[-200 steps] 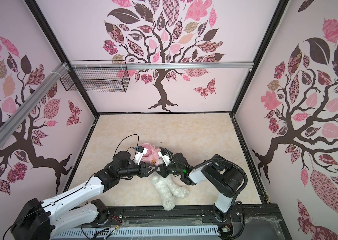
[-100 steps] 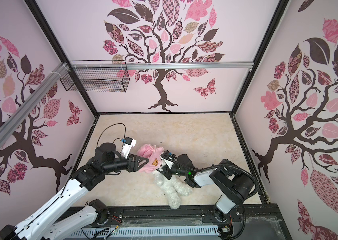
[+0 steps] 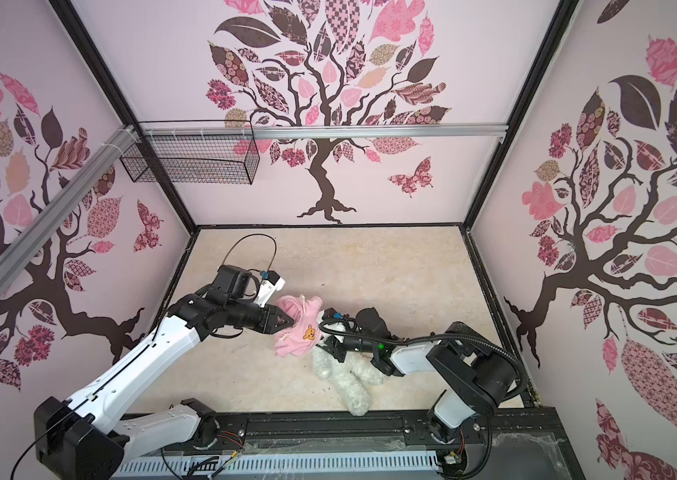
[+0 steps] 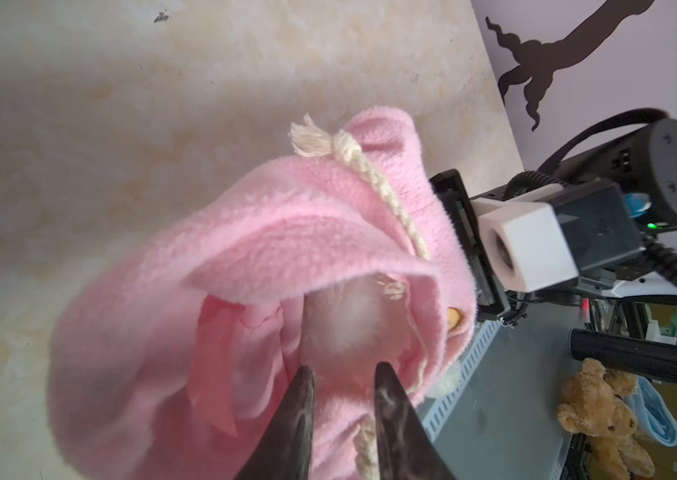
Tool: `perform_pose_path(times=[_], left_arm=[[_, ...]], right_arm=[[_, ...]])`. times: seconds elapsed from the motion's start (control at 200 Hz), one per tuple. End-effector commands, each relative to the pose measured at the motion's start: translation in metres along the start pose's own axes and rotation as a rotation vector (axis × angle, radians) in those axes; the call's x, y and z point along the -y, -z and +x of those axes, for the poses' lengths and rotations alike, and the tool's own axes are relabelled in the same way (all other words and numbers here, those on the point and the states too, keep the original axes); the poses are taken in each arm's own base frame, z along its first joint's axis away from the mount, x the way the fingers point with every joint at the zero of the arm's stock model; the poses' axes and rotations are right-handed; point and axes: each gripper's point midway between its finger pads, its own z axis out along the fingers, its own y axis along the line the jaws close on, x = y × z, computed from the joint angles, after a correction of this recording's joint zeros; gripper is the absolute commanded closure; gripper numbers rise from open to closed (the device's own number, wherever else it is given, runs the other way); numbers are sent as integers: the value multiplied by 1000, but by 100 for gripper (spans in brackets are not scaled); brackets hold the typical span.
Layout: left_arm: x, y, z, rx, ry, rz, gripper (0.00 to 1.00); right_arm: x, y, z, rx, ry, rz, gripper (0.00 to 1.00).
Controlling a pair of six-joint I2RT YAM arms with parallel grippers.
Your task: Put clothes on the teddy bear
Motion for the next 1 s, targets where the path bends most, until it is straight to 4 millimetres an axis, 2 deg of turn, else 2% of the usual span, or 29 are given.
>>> perform_pose_path(times=[0.0, 0.18, 0.305, 0.53, 0.685, 0.785, 0.99], left_arm=[[-1, 0, -8, 1, -40, -11, 70], [-4, -13, -8, -27, -47, 17, 66], [9, -17, -5, -58, -65, 103, 64], [22, -24, 9, -81, -81, 167, 53], [25, -33, 21, -121, -108, 144, 48], [32, -37, 26, -138, -126, 161, 42], [45, -45, 35, -155, -128, 224, 33]], right_arm=[[-6, 3, -29, 81, 98, -36, 95], [-9, 5, -28, 83, 131, -45, 96], [-10, 5, -27, 84, 137, -48, 96], [-9, 6, -30, 84, 161, -35, 96], [-14, 6, -42, 110, 185, -58, 96], [-17, 7, -52, 143, 195, -75, 95], [-29, 7, -85, 228, 224, -130, 95]])
